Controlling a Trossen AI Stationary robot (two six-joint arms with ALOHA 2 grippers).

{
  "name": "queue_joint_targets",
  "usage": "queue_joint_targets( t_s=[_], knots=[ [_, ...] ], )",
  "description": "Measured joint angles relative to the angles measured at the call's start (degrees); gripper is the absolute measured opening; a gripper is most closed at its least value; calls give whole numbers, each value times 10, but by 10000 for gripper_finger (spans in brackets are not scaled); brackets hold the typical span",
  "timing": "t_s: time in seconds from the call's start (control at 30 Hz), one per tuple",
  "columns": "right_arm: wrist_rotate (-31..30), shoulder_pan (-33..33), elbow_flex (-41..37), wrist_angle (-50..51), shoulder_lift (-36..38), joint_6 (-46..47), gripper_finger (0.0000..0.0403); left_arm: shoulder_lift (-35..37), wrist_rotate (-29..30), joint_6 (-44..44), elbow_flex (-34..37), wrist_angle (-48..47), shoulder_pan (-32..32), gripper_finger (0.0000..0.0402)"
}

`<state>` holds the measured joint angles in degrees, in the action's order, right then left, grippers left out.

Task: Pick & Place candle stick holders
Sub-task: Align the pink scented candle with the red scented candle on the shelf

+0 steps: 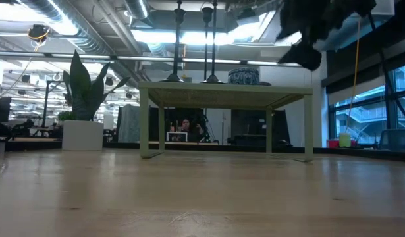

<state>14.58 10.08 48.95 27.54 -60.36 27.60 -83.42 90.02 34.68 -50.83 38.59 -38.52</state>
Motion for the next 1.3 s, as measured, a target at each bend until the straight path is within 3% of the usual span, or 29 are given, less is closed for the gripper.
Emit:
queue_joint_targets(
  t_s=[0.27, 0.43, 0.6, 0.77, 0.87, 1.07, 1.3],
  knots=[
    [61, -152, 5, 2, 4, 59, 271, 0, 0, -5, 0, 0, 0, 338],
    [27, -265, -5, -5, -3, 100, 271, 0, 0, -5, 0, 0, 0, 338],
    [1, -333, -6, -5, -18, 91, 271, 0, 0, -11, 0, 0, 0, 338],
    [-57, -348, -6, -15, -39, 37, 271, 0, 0, -29, 0, 2, 0, 338],
    [-105, -348, -6, -73, -69, 24, 271, 0, 0, -34, 0, 0, 0, 338],
    [-101, -359, 0, -210, -150, -99, 271, 0, 0, -31, 0, 2, 0, 338],
    [-101, -363, 64, -162, -212, -172, 271, 0, 0, -31, 0, 2, 0, 338]
  ],
)
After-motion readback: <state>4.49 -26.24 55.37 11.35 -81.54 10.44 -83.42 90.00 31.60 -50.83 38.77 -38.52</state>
